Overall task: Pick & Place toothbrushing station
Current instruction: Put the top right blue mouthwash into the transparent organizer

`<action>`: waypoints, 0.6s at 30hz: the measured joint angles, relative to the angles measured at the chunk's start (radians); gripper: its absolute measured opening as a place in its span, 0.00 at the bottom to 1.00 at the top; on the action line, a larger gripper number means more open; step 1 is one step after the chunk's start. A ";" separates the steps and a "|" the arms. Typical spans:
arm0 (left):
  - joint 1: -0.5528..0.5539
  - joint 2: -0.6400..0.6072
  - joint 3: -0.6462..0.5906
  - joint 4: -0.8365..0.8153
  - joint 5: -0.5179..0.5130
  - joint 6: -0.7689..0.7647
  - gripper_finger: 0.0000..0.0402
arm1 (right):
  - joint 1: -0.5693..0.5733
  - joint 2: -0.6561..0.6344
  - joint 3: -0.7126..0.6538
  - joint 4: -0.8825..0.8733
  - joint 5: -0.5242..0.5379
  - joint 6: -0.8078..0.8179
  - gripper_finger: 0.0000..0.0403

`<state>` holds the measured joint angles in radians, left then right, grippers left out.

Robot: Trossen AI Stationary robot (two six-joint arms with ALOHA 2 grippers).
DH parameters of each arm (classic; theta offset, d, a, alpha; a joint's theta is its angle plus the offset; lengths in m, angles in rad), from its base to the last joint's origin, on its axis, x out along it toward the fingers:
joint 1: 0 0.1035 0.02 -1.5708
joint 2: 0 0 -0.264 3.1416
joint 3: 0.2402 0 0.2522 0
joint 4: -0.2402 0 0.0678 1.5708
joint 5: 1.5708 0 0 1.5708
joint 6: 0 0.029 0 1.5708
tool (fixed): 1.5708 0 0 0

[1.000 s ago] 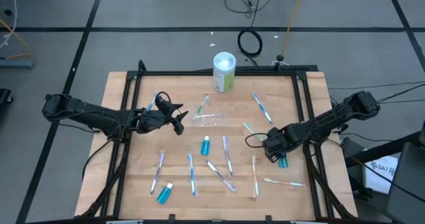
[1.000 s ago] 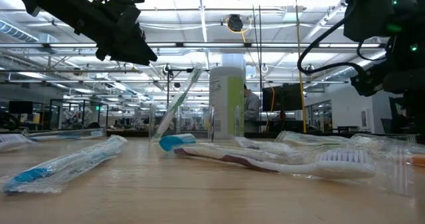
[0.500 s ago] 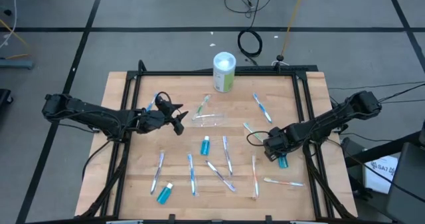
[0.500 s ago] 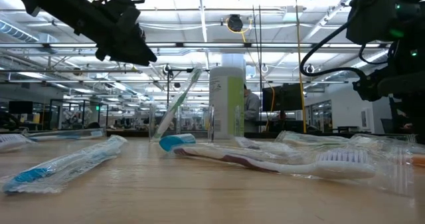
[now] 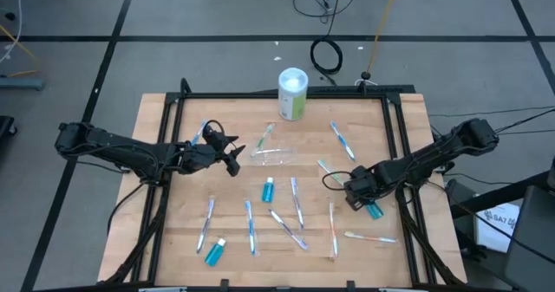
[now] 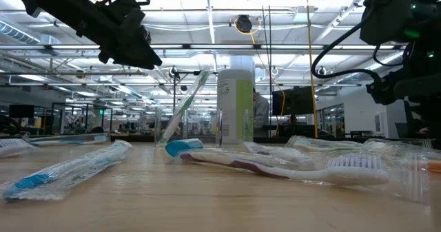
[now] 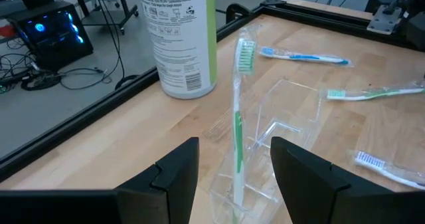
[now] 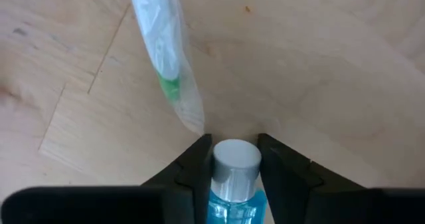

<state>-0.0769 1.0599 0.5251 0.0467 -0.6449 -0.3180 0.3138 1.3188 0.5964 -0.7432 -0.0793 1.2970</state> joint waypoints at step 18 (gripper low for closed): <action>0.000 0.000 0.000 0.001 0.000 0.000 0.48 | 0.001 -0.279 -0.003 0.409 0.159 -0.284 0.26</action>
<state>-0.0769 1.0599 0.5251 0.0479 -0.6453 -0.3183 0.3145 1.0399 0.5938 -0.3343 0.0802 1.0135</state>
